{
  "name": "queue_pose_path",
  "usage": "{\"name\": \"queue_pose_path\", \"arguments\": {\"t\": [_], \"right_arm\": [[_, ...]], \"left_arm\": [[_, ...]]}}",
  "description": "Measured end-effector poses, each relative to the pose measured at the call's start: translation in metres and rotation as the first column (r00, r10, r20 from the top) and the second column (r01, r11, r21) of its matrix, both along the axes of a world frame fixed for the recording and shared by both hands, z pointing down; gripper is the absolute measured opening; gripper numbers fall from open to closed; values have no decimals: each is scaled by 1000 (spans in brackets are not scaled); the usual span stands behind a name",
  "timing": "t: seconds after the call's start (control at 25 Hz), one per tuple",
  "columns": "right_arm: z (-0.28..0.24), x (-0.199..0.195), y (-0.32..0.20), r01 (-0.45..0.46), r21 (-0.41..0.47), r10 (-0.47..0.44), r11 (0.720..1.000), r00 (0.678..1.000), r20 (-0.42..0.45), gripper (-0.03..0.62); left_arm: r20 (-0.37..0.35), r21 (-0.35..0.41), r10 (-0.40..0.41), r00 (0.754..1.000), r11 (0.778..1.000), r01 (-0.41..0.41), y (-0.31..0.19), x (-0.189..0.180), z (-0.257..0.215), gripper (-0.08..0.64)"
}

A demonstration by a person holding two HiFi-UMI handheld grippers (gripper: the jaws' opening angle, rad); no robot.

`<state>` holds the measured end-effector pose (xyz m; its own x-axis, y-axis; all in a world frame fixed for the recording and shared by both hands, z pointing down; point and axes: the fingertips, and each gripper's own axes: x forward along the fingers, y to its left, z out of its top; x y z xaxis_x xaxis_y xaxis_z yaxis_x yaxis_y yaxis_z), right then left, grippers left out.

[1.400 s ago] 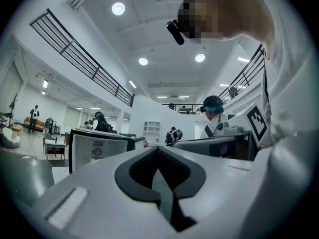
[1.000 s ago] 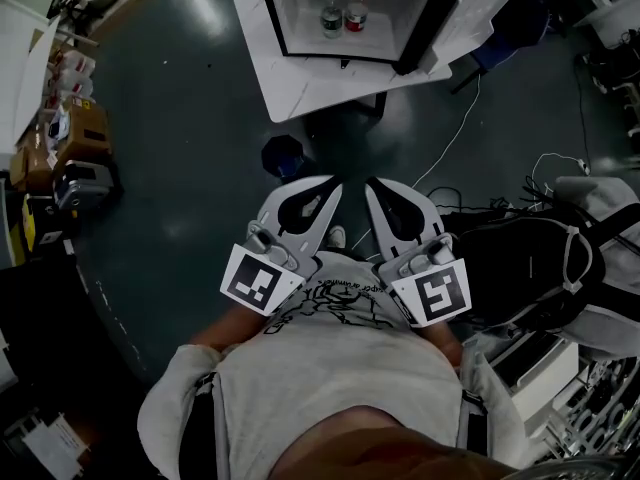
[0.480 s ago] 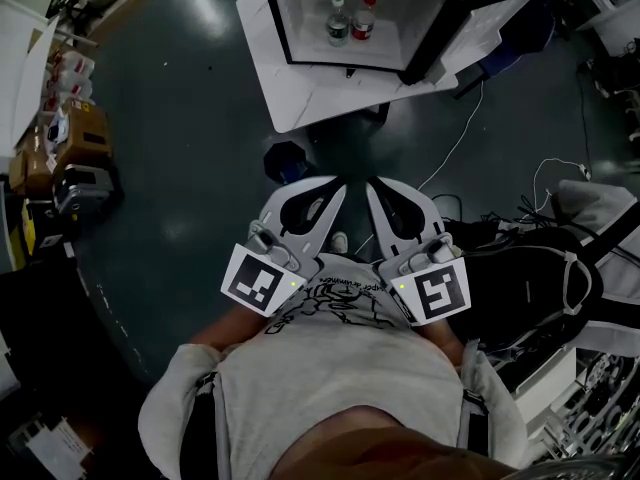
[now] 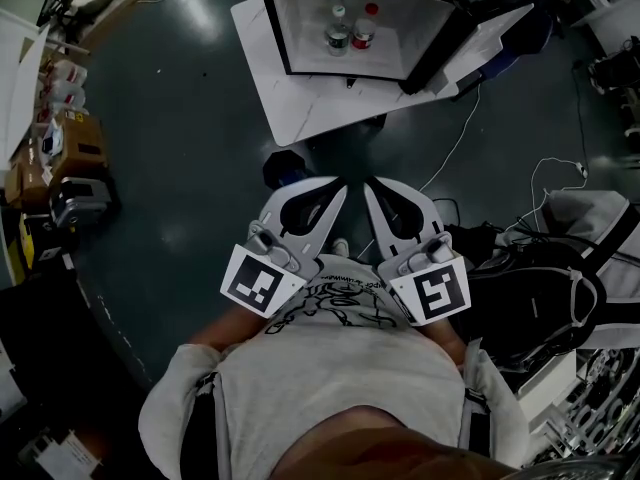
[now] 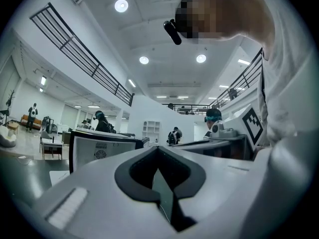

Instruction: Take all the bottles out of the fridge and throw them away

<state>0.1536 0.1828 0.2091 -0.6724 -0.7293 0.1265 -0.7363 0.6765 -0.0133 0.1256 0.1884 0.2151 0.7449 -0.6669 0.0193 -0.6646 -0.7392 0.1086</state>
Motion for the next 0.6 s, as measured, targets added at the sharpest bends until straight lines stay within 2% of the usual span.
{"name": "queue_pose_path", "arguments": {"t": [0.32,0.6], "right_arm": [[3,-21,-28,-19,-19,19,1000,1000,-24,9],[2,-45,-52,-18,10,18,1000,1000,-24,9]], "left_arm": [[-7,3,17,1000,1000,-17,-28,-21,1,9],[-15,4,28,999,1000,-28,-51,-43,3,9]]}}
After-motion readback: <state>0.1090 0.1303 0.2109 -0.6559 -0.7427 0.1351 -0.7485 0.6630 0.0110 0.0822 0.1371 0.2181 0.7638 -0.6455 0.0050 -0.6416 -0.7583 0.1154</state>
